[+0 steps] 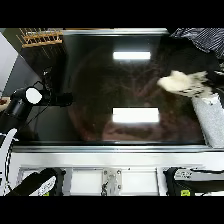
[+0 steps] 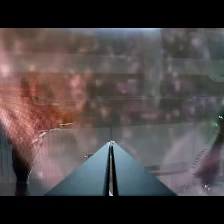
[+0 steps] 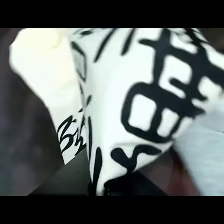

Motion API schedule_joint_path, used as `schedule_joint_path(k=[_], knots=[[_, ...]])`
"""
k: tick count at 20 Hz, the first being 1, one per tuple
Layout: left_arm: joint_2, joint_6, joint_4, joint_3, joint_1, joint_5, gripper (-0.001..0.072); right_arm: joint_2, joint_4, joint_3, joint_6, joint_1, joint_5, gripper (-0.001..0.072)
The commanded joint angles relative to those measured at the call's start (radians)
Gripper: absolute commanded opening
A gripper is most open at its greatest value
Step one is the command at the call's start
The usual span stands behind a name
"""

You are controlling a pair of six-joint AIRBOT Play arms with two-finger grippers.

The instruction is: Fold the clothes and pants, and hang the long-sleeved shirts on hangers.

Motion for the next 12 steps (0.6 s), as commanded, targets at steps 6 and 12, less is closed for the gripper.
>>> schedule_joint_path(k=[6,12], knots=[[0.0,-0.018,0.0,-0.001,-0.001,0.0,0.0004,0.115,0.045,0.001,0.041,-0.2,-0.087,0.0011],[0.0,-0.017,0.0,-0.001,-0.001,0.0,0.0004,0.199,-0.056,0.001,0.082,-0.2,-0.047,0.0012]])
